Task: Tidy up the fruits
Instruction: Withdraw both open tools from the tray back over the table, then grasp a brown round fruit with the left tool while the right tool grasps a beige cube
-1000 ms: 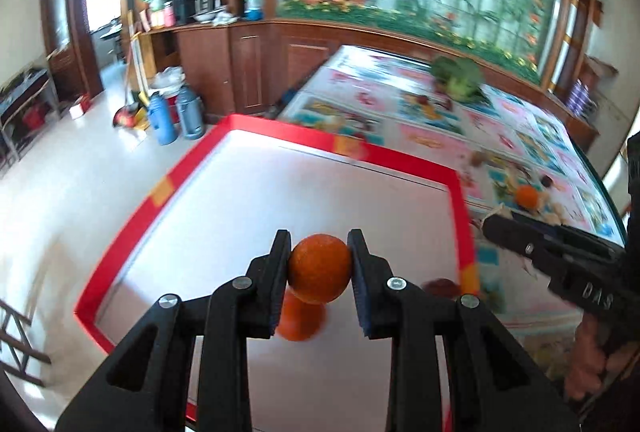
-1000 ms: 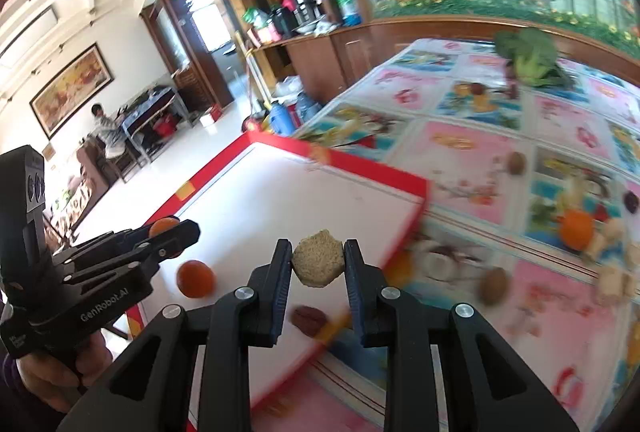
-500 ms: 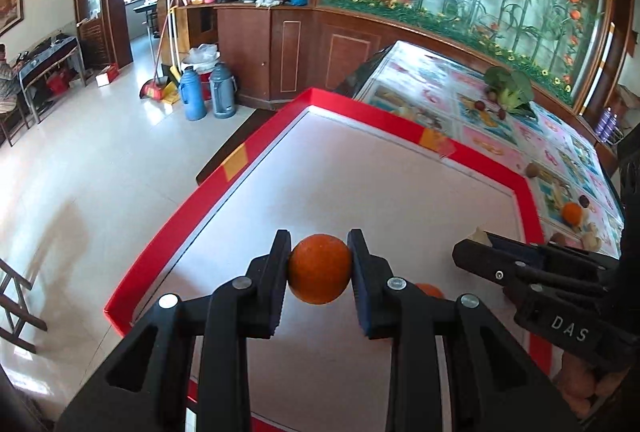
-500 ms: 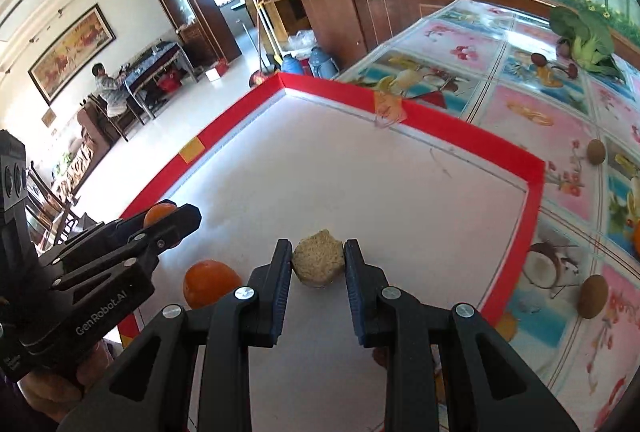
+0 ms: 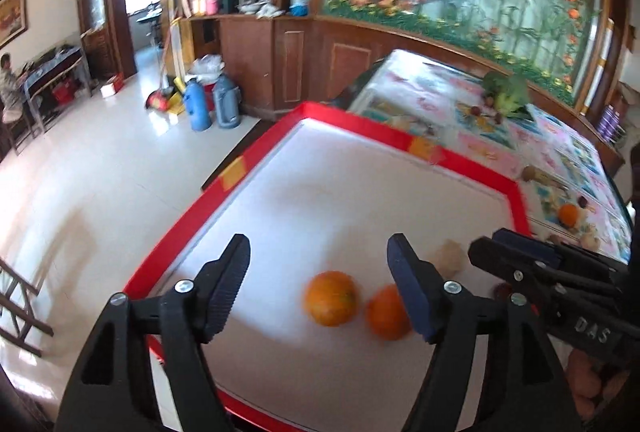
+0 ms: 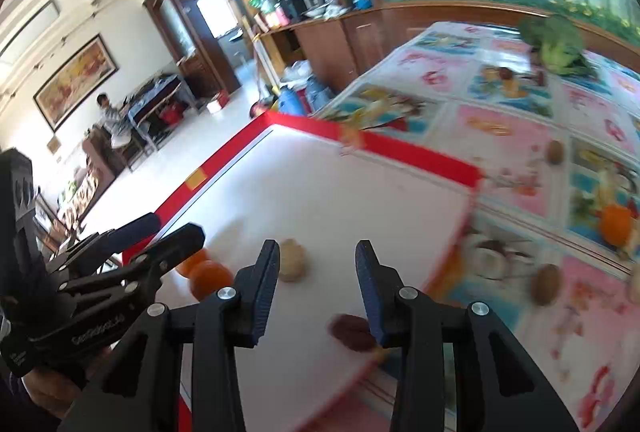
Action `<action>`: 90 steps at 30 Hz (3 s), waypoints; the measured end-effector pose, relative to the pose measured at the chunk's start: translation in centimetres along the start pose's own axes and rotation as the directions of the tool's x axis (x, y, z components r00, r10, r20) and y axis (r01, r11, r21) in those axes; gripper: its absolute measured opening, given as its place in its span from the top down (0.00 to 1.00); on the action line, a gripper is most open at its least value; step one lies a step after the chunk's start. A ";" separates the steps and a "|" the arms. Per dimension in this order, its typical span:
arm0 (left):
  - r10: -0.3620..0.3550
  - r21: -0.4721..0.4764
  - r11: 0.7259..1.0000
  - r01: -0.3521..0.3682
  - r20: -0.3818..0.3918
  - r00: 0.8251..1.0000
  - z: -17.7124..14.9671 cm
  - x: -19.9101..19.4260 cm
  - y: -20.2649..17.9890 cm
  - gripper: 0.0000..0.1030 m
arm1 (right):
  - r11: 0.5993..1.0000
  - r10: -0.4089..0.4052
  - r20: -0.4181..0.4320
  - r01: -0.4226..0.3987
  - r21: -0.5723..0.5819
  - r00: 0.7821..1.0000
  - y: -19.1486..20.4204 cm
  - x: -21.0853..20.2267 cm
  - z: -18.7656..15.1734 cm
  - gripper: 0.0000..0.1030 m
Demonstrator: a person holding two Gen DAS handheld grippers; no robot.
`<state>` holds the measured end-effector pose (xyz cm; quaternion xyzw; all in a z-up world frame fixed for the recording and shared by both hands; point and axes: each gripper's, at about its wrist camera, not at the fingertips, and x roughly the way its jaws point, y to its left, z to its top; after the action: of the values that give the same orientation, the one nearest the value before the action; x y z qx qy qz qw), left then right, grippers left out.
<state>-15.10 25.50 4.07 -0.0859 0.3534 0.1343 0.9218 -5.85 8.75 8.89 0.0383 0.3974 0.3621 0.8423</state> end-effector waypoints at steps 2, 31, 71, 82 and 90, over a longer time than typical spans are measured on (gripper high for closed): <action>-0.018 0.038 0.999 0.018 0.006 1.000 0.1 -0.4 -1.4 0.29 | 0.999 -0.022 0.014 0.021 0.024 1.000 -1.7 -1.2 -0.2 0.62; -0.276 0.365 0.871 0.328 -0.189 0.943 -1.4 0.0 -21.0 0.25 | 0.925 -0.281 -0.053 0.285 0.252 0.958 -18.1 -8.7 -4.2 0.62; -0.228 0.386 0.858 0.338 -0.303 0.925 -0.6 7.9 -24.8 0.62 | 0.921 -0.314 -0.089 0.326 0.214 0.945 -19.3 -8.0 -2.8 0.73; -0.236 0.398 0.854 0.334 -0.275 0.932 -0.8 7.8 -25.2 0.76 | 0.925 -0.303 -0.089 0.315 0.213 0.949 -19.2 -8.1 -2.9 0.73; -0.242 0.382 0.861 0.335 -0.273 0.931 -1.1 7.5 -25.2 0.76 | 0.947 -0.272 -0.042 0.275 0.166 0.961 -17.9 -8.5 -2.9 0.73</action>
<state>-2.66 2.72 -0.16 0.0493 0.4548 -0.0957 0.8841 -1.13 -10.53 6.06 0.0514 0.4359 0.2067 0.8744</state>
